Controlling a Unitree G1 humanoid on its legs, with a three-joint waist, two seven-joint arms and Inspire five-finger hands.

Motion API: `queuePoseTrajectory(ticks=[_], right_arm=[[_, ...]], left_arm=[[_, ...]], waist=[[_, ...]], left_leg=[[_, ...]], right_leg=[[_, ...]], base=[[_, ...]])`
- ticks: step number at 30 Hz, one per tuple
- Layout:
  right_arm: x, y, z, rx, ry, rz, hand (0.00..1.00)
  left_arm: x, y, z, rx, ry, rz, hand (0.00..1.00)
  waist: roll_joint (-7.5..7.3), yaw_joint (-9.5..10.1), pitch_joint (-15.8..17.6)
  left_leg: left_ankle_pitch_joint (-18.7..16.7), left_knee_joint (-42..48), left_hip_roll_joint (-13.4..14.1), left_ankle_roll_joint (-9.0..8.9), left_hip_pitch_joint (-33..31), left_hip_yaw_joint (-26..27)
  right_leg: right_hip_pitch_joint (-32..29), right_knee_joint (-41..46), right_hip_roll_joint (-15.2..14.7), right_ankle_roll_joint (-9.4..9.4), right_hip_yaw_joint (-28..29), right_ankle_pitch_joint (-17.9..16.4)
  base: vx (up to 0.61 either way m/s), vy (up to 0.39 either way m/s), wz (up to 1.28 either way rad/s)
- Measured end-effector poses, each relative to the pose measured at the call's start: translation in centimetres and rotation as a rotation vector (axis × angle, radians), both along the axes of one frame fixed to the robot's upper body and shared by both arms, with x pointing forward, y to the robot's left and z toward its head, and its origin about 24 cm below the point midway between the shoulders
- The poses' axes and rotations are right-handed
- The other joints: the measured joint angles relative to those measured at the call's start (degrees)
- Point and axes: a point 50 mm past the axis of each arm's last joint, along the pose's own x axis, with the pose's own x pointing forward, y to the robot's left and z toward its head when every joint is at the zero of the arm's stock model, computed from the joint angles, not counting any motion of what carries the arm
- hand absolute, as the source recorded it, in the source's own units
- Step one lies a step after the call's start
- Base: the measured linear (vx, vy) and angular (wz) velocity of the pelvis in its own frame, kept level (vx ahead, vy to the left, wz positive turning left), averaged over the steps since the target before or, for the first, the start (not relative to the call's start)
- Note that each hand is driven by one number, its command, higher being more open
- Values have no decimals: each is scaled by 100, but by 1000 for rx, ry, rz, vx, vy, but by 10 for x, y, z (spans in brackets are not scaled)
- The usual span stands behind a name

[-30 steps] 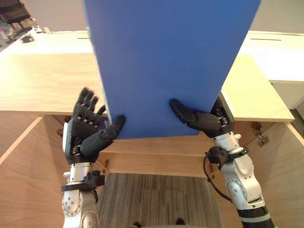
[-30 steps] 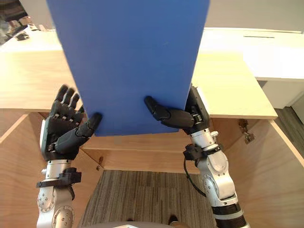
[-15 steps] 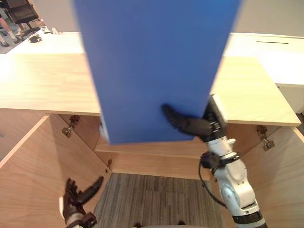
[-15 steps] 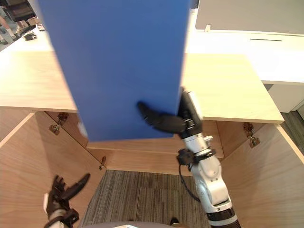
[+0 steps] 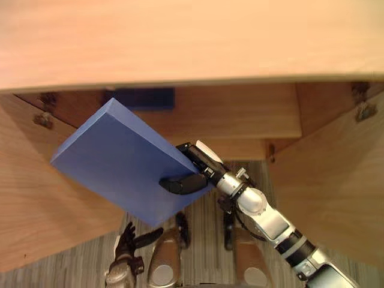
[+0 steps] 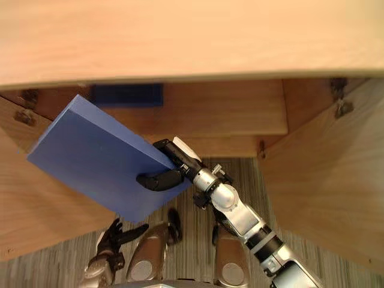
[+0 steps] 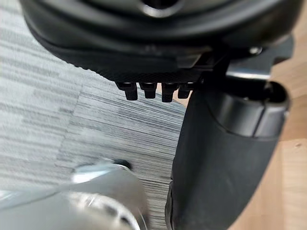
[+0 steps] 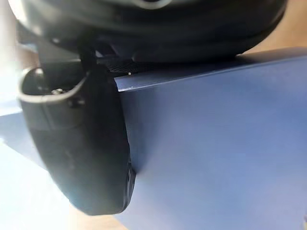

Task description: Walk over to the cabinet, pick up the folder, carry it to the office cabinet, place the folder inside the office cabinet, then close the office cabinet door

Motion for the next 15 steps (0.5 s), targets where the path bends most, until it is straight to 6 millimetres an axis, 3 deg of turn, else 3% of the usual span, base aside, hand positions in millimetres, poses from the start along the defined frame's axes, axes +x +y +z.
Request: queuePoseTrajectory(ticks=[2, 5, 7, 10, 15], right_arm=[[10, -5, 5, 52, 15, -60, 0], [23, -15, 23, 296, 39, -187, 0], [35, -23, 49, 449, -2, -251, 0], [55, -50, 104, 735, -99, -380, 0], [78, -81, 151, 1047, -116, -503, 0]], left_arm=[[16, -4, 9, 2, -55, -20, 100], [36, -15, 25, -5, -156, -52, 100], [50, -19, 40, -9, -237, -48, 100], [79, -30, 70, -27, -397, -30, 100], [89, -36, 88, -58, -487, 14, 100]], waist=[[19, 21, 126], [21, 77, 148], [22, 85, 245], [18, 175, 382], [24, 198, 403]], left_leg=[[-111, 414, 83, 15, -453, -51], [-419, 1270, 215, -6, -1309, -150], [-479, 1621, 251, -11, -1729, -229], [-487, 2025, 282, -11, -2433, -344], [-469, 2306, 332, 32, -2922, -417]], right_leg=[[-441, 436, -6, -5, -9, -123], [-1315, 1322, -36, -21, -37, -469], [-1723, 1701, -58, -44, -65, -567], [-2391, 2131, -97, -51, -96, -640], [-2842, 2390, -99, -102, -134, -625]], base=[[-151, -31, 5], [-168, -45, 5], [-157, -36, 9], [-122, -34, 11], [-46, -21, 1]])
